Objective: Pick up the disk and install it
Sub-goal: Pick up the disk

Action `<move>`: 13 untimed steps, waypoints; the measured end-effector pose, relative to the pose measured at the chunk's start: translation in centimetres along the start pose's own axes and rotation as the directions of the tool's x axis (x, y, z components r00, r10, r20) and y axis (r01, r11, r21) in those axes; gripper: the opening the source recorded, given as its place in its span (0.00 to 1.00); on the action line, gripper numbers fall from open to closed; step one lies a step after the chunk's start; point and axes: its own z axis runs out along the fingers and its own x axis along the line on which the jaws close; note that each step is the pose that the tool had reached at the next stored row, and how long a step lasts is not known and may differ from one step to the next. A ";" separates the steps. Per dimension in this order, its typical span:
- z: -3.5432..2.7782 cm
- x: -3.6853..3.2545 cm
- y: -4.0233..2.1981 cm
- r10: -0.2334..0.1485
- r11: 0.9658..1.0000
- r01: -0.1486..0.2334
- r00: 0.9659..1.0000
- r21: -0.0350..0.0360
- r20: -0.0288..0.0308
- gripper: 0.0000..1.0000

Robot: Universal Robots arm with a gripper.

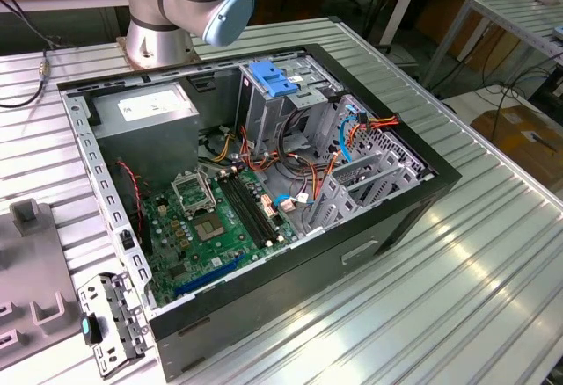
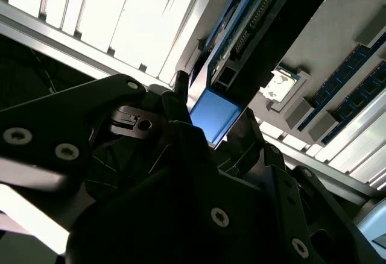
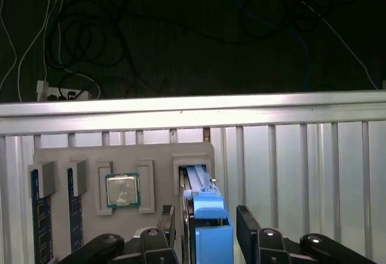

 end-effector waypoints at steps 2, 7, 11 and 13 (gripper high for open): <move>0.29 0.00 0.02 -0.009 1.000 0.009 1.000 0.000 0.000 0.53; 0.82 0.01 0.03 -0.010 1.000 0.010 1.000 -0.002 0.000 0.53; 0.83 0.01 -0.04 -0.010 1.000 0.010 1.000 -0.003 0.001 0.53; 0.83 0.01 -0.04 -0.010 1.000 0.010 1.000 -0.003 0.001 0.53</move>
